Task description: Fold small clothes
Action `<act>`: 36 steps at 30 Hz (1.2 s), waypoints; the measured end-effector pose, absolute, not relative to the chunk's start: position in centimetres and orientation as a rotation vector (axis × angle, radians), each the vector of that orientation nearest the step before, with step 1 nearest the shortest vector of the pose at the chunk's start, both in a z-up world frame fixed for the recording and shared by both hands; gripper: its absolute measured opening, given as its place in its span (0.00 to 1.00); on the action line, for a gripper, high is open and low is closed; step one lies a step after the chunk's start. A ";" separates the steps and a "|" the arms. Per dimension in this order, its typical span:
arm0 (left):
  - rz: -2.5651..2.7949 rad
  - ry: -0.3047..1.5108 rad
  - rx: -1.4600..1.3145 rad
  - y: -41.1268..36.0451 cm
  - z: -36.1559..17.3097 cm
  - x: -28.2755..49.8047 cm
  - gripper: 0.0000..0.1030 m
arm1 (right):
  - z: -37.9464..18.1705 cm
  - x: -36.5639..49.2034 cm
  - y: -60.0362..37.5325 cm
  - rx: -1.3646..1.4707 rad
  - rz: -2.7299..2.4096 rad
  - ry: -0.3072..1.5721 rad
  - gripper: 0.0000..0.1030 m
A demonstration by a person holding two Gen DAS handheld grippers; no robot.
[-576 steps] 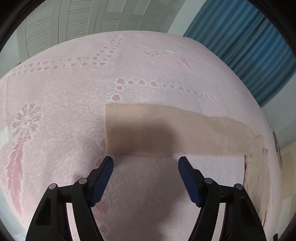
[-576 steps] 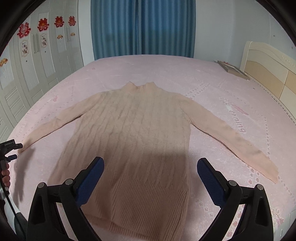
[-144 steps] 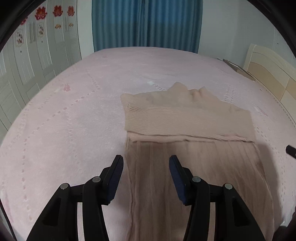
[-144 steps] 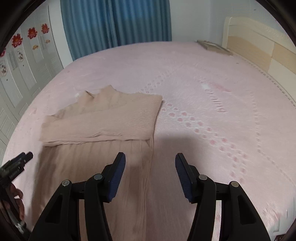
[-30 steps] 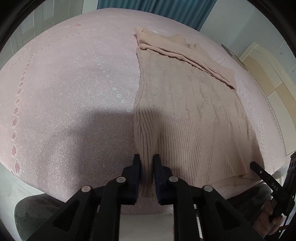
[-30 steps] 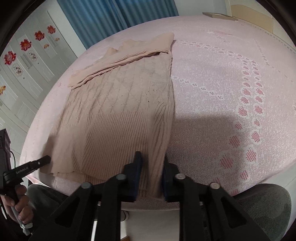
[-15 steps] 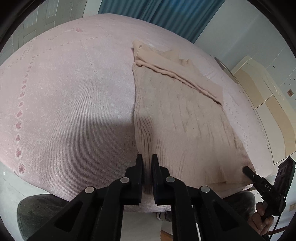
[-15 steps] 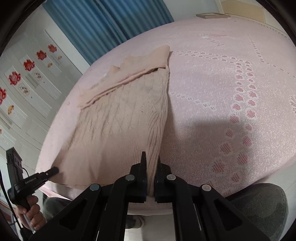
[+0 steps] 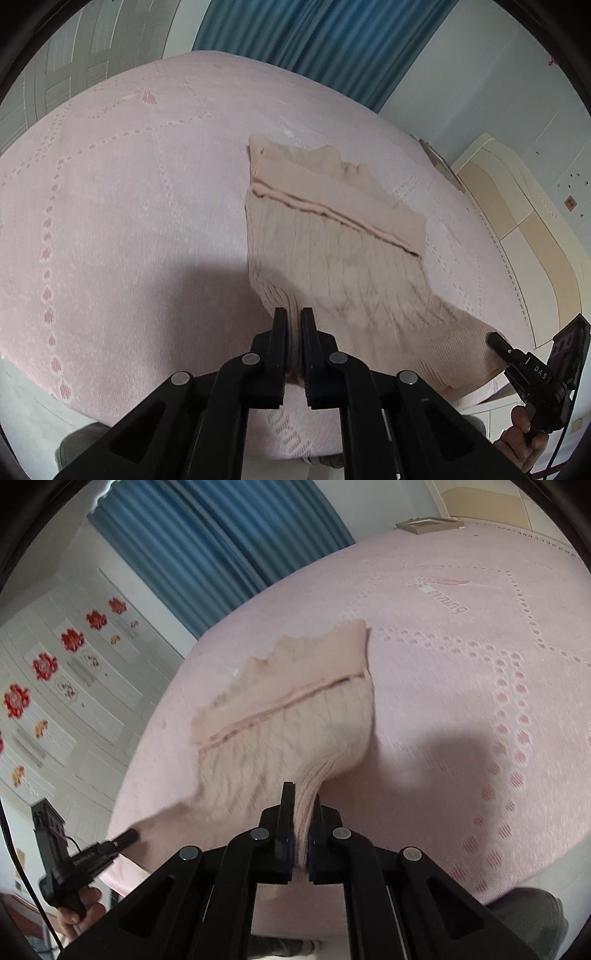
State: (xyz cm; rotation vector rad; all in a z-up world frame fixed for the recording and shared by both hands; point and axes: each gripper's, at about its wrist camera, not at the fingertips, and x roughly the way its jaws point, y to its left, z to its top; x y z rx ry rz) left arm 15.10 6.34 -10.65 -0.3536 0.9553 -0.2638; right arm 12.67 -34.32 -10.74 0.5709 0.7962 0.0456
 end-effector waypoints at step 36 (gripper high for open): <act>-0.237 0.848 -0.372 3.6 -11.2 35.7 0.07 | -12.0 34.9 -38.3 0.783 0.097 0.668 0.05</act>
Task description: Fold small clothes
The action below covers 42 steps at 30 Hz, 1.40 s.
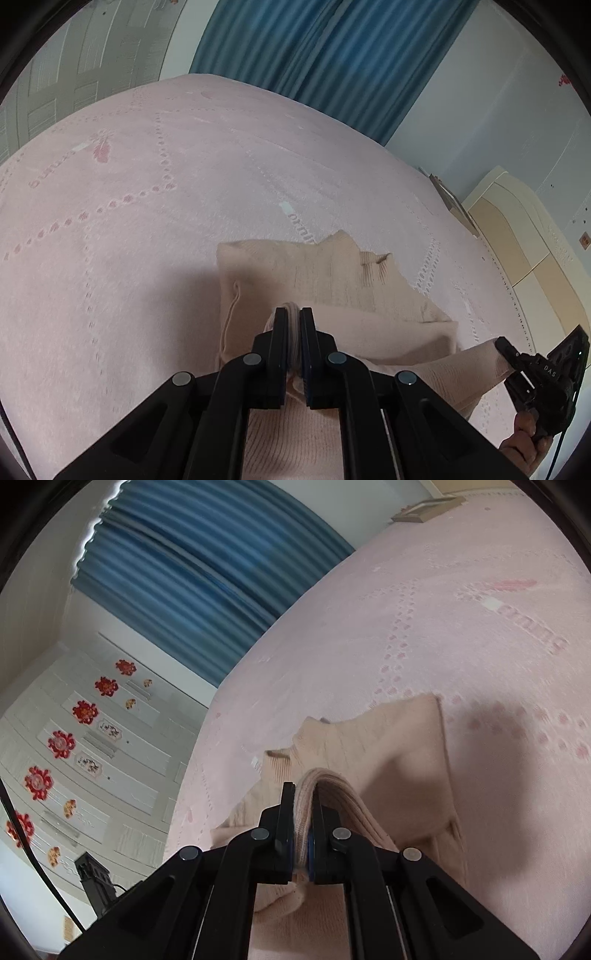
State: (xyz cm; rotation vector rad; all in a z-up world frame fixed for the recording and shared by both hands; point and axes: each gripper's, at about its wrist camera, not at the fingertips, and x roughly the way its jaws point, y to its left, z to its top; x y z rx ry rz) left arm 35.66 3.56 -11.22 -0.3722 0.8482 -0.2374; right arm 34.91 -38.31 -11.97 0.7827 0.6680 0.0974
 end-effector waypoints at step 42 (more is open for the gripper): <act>-0.171 0.980 -0.194 2.5 -17.3 31.3 0.56 | -17.7 30.3 -38.0 0.411 -0.057 0.908 0.37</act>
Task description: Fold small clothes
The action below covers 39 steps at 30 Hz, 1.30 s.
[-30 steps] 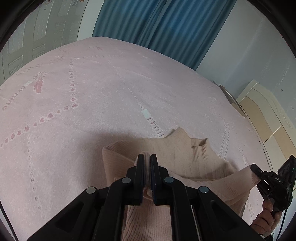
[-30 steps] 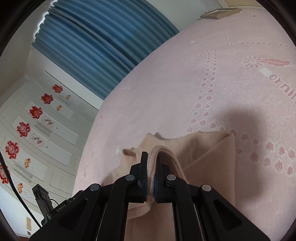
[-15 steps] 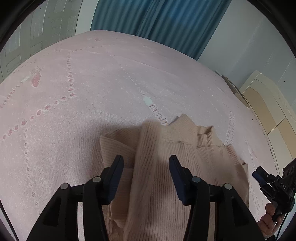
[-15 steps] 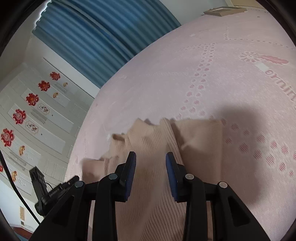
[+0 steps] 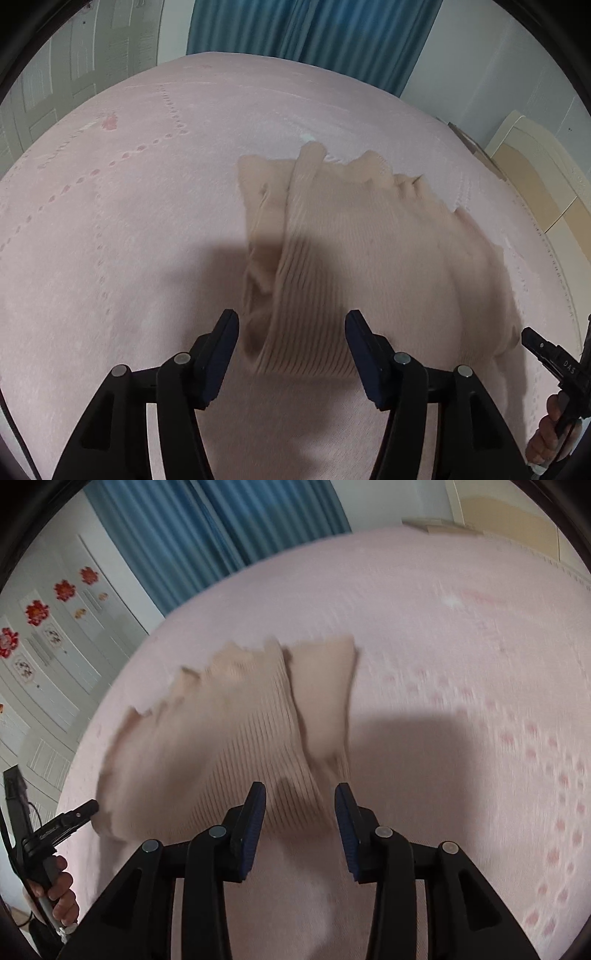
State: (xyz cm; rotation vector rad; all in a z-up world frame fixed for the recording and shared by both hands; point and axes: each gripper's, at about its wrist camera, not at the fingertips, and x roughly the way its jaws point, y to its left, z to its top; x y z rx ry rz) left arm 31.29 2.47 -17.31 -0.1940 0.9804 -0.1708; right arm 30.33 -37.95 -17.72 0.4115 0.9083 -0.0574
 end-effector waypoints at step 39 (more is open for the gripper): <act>-0.176 0.956 -0.344 3.4 -20.2 32.5 0.11 | -19.6 31.8 -39.5 0.542 -0.033 0.879 0.09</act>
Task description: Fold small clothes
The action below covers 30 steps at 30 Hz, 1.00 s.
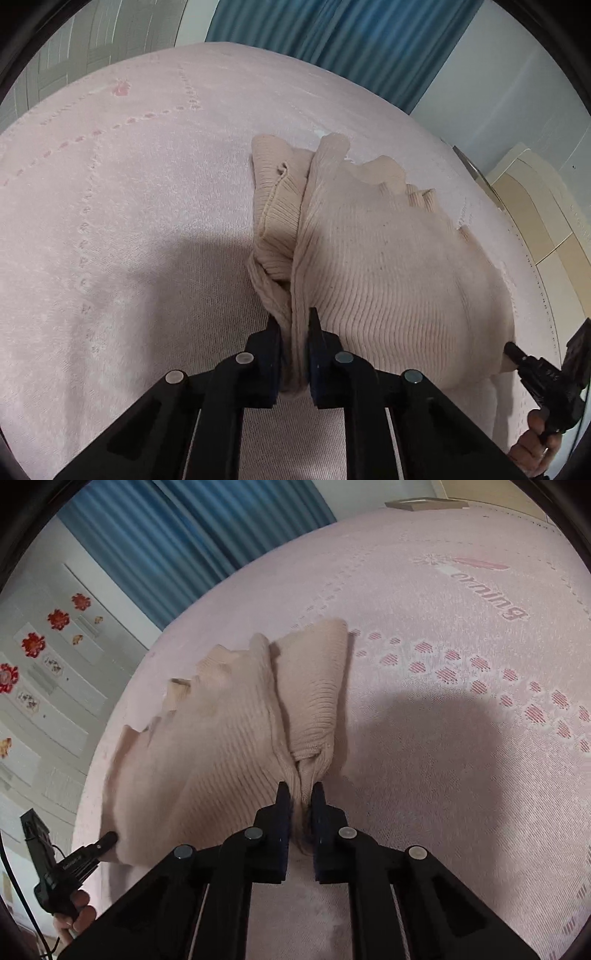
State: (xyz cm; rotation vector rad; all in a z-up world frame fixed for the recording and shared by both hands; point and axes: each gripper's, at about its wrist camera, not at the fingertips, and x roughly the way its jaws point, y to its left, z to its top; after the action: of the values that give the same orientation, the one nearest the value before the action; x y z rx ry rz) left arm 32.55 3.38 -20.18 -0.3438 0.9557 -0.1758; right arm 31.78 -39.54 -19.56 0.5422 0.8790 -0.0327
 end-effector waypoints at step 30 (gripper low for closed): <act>-0.190 1.005 -0.358 8.2 -20.0 18.0 0.06 | -17.9 16.1 -37.9 0.494 -0.056 0.936 0.10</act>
State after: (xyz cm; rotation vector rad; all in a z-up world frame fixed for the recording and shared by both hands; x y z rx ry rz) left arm 18.04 8.21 -20.02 -0.3575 1.0051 -0.1900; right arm 16.06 -37.90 -17.91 0.4941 0.9357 -0.0558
